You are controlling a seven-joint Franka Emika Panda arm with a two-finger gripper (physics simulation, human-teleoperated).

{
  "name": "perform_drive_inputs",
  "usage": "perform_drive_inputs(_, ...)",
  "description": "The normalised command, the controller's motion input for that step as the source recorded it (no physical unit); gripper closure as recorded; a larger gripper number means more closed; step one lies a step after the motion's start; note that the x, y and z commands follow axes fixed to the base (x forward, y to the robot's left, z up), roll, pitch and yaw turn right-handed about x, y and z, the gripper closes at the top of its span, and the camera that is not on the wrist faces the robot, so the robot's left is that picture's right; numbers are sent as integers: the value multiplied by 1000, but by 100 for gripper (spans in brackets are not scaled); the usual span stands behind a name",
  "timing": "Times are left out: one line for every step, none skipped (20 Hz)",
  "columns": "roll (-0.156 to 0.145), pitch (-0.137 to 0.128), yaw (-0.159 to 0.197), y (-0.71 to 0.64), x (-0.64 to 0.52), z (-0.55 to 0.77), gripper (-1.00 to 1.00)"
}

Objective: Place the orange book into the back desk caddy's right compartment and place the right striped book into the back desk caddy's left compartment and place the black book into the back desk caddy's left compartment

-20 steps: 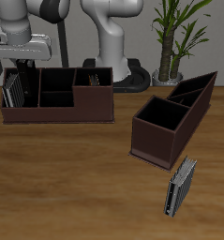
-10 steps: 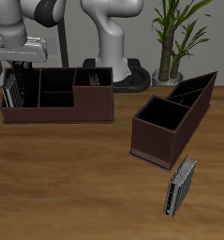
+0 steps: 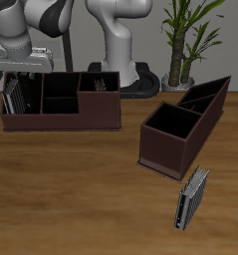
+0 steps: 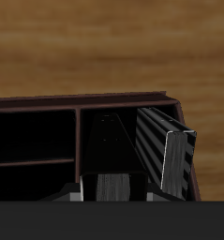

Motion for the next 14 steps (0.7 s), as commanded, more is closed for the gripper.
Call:
perform_drive_inputs(12,68,-32,2,37,-255,100)
perform_drive_inputs(13,21,1,-19,-15,-125,100)
perform_drive_inputs(-35,13,-4,-108,14,-153,100)
perform_drive_inputs(12,15,-7,-43,-20,-125,100)
perform_drive_inputs(-10,46,-2,-121,-75,-252,100)
perform_drive_inputs(-30,32,1,-112,-7,-183,100)
perform_drive_inputs(-14,16,21,-101,-43,-148,100)
perform_drive_inputs(6,30,-26,-152,-26,-169,100)
perform_drive_inputs(-99,8,1,-226,-77,-126,100)
perform_drive_inputs(42,29,-18,-59,-74,-116,100)
perform_drive_inputs(0,24,-1,-90,-74,-127,100)
perform_drive_inputs(-49,27,-6,-144,-71,-196,100)
perform_drive_inputs(0,67,-11,-43,6,-229,100)
perform_drive_inputs(-43,108,68,-8,53,-476,100)
